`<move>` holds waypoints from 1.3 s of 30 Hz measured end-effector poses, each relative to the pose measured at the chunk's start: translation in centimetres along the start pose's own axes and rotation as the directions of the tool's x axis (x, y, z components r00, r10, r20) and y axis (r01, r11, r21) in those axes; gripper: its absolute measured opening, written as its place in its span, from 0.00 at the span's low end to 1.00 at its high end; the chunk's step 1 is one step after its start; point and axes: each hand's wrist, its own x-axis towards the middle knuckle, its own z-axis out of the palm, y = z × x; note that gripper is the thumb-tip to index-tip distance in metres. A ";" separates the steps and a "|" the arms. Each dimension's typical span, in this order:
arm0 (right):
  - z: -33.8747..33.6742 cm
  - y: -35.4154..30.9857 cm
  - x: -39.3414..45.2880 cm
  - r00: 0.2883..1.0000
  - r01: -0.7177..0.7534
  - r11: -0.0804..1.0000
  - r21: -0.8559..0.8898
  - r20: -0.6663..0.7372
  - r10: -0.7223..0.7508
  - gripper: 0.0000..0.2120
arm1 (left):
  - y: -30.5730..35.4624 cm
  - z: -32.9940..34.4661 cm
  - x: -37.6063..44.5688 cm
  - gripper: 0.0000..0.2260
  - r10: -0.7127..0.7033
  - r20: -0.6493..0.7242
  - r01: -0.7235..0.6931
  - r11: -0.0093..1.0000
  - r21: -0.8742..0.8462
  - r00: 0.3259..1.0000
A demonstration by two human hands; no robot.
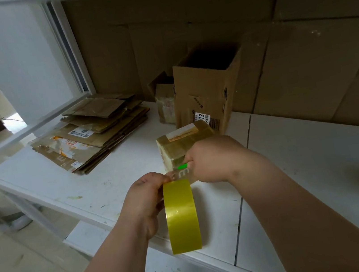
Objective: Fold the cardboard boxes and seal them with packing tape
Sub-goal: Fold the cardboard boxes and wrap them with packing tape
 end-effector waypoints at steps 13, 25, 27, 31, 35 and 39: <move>5.0 4.7 -0.7 0.964 -0.203 0.979 -0.028 0.168 0.205 0.20 | -0.2 0.0 0.2 0.08 -0.015 0.106 0.015 1.000 -0.004 0.994; 5.0 3.1 -0.7 0.841 0.135 0.931 0.338 -0.537 0.073 0.27 | 0.1 0.5 -0.6 0.15 0.020 0.121 -0.024 0.999 0.026 0.992; 5.0 2.8 0.3 0.902 0.117 0.958 0.262 -0.431 0.008 0.28 | 0.1 0.4 -0.6 0.17 0.018 0.115 -0.022 0.999 0.036 0.993; 5.5 2.9 1.3 0.897 0.068 0.976 0.204 -0.442 0.030 0.26 | 0.3 0.3 -0.7 0.05 0.023 0.116 -0.032 0.996 0.080 0.993; 5.8 3.3 1.3 0.878 0.062 0.981 0.182 -0.478 0.033 0.26 | 0.3 0.0 -0.3 0.06 0.003 0.126 -0.016 0.994 0.104 0.992; 5.9 3.4 1.4 0.865 0.056 0.988 0.145 -0.501 0.024 0.25 | 0.0 -0.1 0.4 0.05 -0.060 0.143 0.051 0.997 0.066 0.988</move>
